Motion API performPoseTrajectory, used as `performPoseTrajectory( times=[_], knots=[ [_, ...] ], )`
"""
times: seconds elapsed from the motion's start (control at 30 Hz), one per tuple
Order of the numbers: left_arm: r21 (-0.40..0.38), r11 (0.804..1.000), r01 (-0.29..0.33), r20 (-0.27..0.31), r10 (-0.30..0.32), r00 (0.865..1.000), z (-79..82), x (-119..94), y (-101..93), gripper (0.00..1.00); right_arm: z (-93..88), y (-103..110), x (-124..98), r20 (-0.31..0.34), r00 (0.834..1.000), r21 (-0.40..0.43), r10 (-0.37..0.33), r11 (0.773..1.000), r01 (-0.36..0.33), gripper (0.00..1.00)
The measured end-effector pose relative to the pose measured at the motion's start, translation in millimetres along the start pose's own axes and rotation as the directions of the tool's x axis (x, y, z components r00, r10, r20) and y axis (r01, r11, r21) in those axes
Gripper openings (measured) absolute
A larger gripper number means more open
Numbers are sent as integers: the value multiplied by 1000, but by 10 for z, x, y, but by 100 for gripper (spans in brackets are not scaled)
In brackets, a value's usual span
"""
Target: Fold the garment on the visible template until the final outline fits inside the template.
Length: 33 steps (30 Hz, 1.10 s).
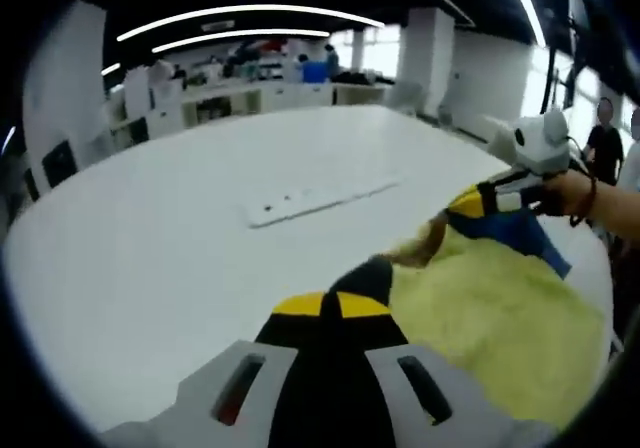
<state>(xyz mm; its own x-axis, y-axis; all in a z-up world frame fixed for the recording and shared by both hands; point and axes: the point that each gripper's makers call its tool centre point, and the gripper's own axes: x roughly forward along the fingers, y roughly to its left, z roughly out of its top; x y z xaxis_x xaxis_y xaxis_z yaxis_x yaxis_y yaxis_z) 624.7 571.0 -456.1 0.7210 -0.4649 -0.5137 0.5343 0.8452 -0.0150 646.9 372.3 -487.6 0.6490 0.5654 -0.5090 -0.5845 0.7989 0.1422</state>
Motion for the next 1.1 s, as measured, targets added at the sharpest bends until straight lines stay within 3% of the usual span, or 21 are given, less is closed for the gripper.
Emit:
performPoseTrajectory(
  times=[0.13,0.27,0.4,0.6,0.8,0.97,1.1],
  knots=[
    [90,996,14,47,-18,999,135,-206,-128,0,24,142,-327,33,999,-20,16,1000,-15,0],
    [129,991,40,55,-47,997,112,-363,-263,0,-128,220,-552,10,1000,-31,21,999,-21,0],
    [158,984,84,37,-91,995,-63,-524,-453,0,-336,333,-704,-21,999,-40,35,999,-36,0],
    [254,955,151,-86,-133,987,-564,-644,-705,0,-715,448,-795,-95,994,-20,51,998,-53,0],
    [251,957,144,-152,-108,982,-944,-643,-726,0,-898,469,-809,-156,987,-74,27,997,-39,0],
    [251,956,149,-181,-105,978,-1025,-645,-745,1,-993,496,-843,-199,980,-66,27,997,-41,0],
    [258,951,169,-145,-135,980,-892,-675,-814,7,-793,552,-875,-134,989,-60,55,996,-64,15]
  ],
)
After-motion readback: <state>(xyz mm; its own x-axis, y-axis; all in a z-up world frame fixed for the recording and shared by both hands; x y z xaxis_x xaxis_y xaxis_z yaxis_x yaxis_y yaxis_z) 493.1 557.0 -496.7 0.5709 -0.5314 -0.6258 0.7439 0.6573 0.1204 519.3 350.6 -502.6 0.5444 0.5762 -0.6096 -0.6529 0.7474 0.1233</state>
